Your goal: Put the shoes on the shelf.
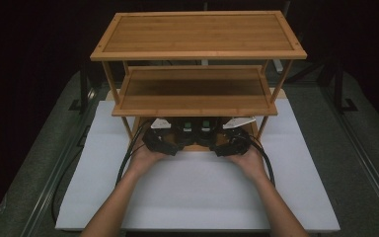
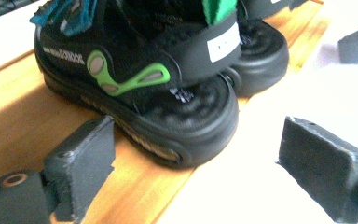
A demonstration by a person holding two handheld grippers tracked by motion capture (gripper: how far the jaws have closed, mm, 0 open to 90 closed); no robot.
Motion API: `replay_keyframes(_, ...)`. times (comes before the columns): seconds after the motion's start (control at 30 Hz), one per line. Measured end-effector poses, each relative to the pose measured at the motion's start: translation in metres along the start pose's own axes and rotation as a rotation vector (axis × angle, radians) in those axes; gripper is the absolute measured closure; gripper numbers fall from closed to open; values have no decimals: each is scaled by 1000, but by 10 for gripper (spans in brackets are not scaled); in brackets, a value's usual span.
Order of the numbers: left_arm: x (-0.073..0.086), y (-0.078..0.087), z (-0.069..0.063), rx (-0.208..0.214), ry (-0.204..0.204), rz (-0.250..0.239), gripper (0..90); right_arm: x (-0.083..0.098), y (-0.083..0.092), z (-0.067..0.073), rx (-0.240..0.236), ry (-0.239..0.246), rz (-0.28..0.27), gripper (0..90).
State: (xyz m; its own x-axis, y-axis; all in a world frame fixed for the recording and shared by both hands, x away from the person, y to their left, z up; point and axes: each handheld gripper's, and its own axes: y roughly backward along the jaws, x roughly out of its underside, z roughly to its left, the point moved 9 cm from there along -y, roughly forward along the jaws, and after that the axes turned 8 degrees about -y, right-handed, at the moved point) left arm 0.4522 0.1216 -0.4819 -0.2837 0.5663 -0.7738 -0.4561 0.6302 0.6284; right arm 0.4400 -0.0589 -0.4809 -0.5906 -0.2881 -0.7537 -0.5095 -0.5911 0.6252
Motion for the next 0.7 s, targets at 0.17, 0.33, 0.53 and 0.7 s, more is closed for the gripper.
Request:
replay_keyframes(0.17,8,13,-6,15,-7,31,8,6,13,-1,-16,-12,-6,90)
replay_keyframes(0.33,15,25,-13,23,-17,40,0,20,23,-2,17,-19,40,19)
replay_keyframes(0.53,30,46,-21,19,-34,62,0,33,36,-5,44,-18,47,19)
replay_keyframes(0.7,43,69,-25,-5,-18,37,0,45,55,-11,68,-28,27,19)
